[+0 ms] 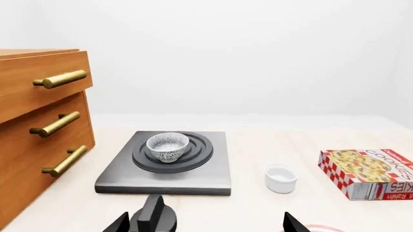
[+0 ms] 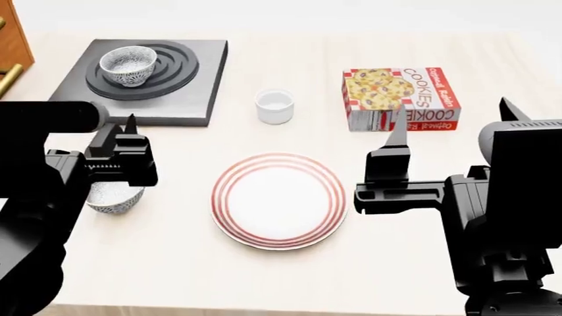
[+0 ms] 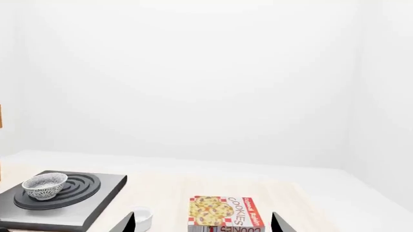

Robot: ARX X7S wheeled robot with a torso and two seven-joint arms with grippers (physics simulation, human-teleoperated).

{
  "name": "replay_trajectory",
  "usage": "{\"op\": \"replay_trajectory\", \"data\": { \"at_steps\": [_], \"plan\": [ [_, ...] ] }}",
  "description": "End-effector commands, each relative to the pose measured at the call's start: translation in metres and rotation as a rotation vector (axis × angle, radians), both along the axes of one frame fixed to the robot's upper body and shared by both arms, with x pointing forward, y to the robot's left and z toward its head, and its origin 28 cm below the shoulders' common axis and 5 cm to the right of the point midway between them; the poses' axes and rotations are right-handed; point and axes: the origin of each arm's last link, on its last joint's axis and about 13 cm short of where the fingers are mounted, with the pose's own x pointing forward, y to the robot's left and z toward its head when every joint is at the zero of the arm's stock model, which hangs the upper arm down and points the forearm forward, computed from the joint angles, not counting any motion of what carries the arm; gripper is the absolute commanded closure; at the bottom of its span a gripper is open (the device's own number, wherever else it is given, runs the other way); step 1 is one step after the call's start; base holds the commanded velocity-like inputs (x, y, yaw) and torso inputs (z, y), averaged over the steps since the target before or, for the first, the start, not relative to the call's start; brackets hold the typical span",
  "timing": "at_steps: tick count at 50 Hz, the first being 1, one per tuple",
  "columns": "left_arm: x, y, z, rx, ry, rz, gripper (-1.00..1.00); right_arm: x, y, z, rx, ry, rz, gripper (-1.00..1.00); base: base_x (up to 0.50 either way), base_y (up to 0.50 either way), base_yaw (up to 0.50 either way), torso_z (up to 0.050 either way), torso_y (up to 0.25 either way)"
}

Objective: Pick the akita bowl on the stove and place it on the plate.

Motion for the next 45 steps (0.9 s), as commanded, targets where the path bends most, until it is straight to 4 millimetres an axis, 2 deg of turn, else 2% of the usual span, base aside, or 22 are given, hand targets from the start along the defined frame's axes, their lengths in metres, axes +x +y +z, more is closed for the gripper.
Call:
{"op": "replay_trajectory", "data": {
  "at_steps": [1, 45],
  "plan": [
    [0.0003, 0.0007, 0.0013, -0.002, -0.004, -0.003, -1.0, 0.0006, 0.0001, -0.0011, 0.004, 0.003, 0.002, -1.0, 0.25, 0.0, 0.0, 0.0, 0.0],
    [-0.0002, 0.0015, 0.0005, -0.012, -0.004, -0.007, -1.0, -0.0003, 0.0001, 0.0007, 0.001, 0.002, 0.003, -1.0, 0.26, 0.0, 0.0, 0.0, 0.0]
  ]
}}
